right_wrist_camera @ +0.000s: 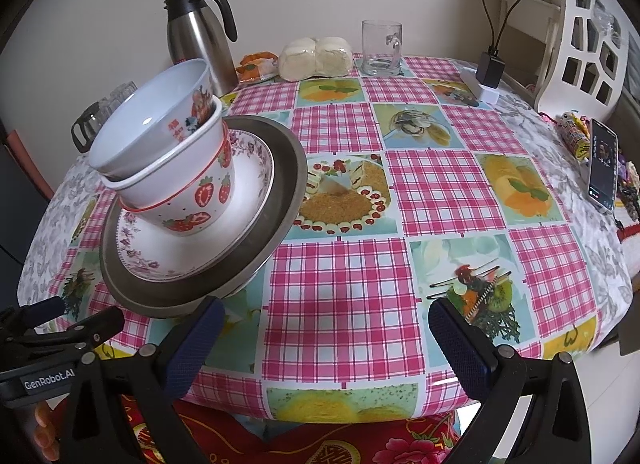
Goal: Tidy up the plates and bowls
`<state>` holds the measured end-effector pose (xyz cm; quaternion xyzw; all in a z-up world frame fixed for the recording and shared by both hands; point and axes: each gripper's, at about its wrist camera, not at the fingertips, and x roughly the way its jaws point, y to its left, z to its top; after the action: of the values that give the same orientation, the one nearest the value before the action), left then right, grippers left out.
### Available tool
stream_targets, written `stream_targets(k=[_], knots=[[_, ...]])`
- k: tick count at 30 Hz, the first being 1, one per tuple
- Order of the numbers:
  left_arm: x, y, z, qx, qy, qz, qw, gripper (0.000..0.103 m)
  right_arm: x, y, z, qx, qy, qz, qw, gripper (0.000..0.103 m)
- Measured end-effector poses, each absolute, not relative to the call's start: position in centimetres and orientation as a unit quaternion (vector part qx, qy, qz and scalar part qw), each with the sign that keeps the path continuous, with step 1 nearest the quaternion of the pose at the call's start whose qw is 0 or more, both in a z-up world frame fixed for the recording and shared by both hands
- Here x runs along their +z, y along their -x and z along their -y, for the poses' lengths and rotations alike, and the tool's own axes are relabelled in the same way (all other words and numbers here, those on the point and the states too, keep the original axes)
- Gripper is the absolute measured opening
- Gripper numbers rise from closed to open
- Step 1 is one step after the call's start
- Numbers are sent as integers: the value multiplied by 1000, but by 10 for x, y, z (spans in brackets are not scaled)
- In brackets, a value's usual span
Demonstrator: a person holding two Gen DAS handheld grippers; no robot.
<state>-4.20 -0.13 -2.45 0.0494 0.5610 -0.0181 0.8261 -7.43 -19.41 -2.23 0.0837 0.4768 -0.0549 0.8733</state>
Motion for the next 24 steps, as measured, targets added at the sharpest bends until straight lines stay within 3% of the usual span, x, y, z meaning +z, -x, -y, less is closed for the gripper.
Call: stream_targets(k=[24], knots=[[-26,41,-1,-16,-44,-561,826,99,-24,73,195,-55,-84,-478,873,103]])
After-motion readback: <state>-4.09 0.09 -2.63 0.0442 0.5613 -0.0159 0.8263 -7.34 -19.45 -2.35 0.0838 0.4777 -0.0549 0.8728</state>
